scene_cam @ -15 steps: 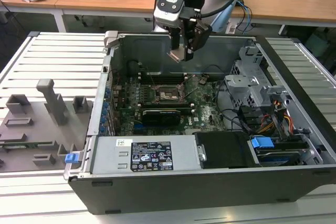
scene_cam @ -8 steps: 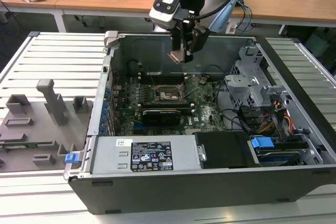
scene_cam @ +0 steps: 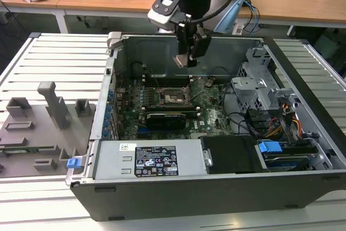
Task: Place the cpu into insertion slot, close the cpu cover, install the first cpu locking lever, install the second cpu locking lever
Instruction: 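Place the cpu into insertion slot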
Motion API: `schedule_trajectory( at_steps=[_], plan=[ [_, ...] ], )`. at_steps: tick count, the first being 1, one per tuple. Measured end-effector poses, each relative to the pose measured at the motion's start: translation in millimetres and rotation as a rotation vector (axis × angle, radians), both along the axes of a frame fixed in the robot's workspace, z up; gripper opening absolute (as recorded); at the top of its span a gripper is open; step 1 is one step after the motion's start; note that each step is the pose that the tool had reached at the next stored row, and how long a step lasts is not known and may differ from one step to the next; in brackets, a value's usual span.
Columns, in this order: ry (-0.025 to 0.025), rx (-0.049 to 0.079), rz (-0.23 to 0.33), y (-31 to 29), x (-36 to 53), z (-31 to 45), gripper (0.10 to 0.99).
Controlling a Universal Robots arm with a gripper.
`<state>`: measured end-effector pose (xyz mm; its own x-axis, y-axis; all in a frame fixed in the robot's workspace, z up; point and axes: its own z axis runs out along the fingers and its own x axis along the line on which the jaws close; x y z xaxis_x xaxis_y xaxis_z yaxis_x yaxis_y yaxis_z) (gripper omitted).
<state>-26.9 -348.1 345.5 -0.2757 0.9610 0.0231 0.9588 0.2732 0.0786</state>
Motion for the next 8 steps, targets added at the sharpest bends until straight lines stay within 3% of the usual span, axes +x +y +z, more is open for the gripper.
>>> schedule_trajectory(
  at_steps=[8],
  plan=[
    [0.0018,0.000,-0.016,0.0,-0.4,-7.8,0.525]
  ],
)
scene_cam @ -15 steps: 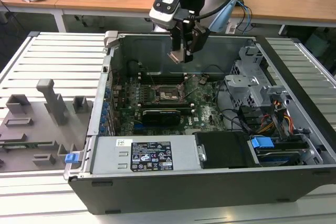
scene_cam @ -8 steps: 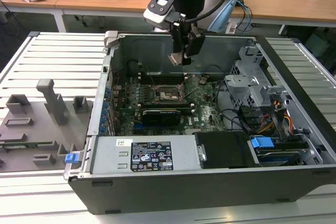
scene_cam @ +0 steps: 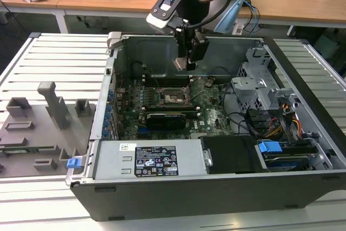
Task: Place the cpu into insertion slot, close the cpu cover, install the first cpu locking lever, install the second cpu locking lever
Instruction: 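Place the cpu into insertion slot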
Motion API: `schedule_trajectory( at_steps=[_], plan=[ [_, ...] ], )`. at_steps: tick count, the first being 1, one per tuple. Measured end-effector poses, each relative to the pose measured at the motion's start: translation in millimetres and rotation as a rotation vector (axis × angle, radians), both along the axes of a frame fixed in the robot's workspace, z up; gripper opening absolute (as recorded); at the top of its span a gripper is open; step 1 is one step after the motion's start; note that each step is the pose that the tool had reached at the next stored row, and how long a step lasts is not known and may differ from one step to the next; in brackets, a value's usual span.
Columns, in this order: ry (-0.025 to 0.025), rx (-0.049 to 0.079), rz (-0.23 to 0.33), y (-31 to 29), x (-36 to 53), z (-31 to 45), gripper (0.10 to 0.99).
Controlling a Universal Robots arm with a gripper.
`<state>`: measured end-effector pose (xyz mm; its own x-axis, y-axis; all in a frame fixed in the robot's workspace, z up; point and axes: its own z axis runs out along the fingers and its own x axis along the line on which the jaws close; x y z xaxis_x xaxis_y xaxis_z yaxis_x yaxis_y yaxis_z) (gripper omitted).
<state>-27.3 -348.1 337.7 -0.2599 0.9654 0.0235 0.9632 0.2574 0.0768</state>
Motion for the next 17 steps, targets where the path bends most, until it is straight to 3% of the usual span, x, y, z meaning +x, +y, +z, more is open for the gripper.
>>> schedule_trajectory(
  at_steps=[17],
  plan=[
    [0.0011,0.000,-0.012,0.0,-0.9,-13.4,0.525]
  ],
)
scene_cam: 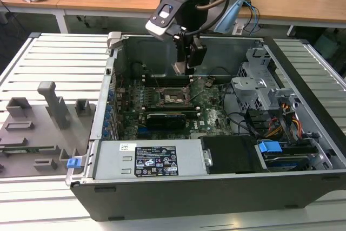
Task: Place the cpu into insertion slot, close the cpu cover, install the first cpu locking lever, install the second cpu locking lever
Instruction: 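Place the cpu into insertion slot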
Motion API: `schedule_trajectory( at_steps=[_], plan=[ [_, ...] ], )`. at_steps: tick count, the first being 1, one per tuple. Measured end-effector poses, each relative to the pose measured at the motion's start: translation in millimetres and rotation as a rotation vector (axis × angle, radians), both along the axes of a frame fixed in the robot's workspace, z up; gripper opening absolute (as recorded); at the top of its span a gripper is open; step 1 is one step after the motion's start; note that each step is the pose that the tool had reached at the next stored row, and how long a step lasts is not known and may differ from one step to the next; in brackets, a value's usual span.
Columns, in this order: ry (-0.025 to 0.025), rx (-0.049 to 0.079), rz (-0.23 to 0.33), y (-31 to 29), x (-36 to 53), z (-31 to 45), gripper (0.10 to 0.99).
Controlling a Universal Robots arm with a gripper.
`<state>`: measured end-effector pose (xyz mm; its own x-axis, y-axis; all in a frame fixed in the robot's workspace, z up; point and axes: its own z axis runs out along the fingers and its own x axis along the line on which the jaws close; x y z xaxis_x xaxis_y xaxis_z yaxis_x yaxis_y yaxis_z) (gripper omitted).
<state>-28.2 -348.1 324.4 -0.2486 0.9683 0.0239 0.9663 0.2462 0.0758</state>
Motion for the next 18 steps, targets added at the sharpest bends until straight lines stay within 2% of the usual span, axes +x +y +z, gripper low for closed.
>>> schedule_trajectory(
  at_steps=[18],
  plan=[
    [0.0041,0.000,-0.012,0.0,-0.9,-17.3,0.525]
  ],
)
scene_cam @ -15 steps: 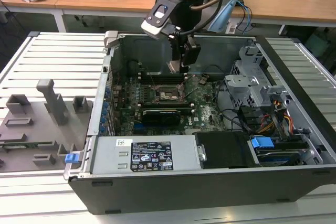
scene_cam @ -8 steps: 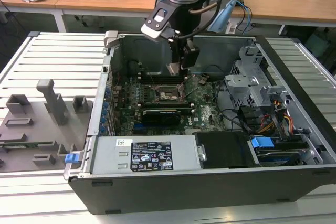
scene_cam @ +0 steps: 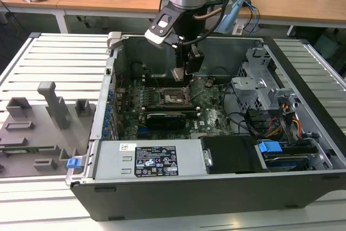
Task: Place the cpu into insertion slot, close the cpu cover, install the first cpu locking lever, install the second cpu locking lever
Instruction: 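Place the cpu into insertion slot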
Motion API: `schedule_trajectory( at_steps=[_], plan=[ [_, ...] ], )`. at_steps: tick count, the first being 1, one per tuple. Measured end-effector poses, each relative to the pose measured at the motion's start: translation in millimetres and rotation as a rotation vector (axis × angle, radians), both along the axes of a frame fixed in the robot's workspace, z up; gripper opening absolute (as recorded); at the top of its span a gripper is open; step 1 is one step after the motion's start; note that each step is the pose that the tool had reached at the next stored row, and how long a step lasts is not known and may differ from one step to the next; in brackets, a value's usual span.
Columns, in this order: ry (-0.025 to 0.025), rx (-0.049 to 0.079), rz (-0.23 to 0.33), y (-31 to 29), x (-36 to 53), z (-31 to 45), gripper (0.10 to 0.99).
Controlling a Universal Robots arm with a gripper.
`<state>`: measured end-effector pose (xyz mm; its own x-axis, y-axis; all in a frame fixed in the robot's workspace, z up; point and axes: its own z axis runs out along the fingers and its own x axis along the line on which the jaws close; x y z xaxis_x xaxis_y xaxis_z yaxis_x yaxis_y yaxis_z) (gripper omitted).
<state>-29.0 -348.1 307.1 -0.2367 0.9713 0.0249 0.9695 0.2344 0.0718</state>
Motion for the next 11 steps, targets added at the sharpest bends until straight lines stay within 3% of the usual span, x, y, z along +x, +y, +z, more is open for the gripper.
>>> schedule_trajectory(
  at_steps=[11],
  plan=[
    [0.0036,0.000,-0.006,0.0,-0.3,-9.2,0.525]
  ],
)
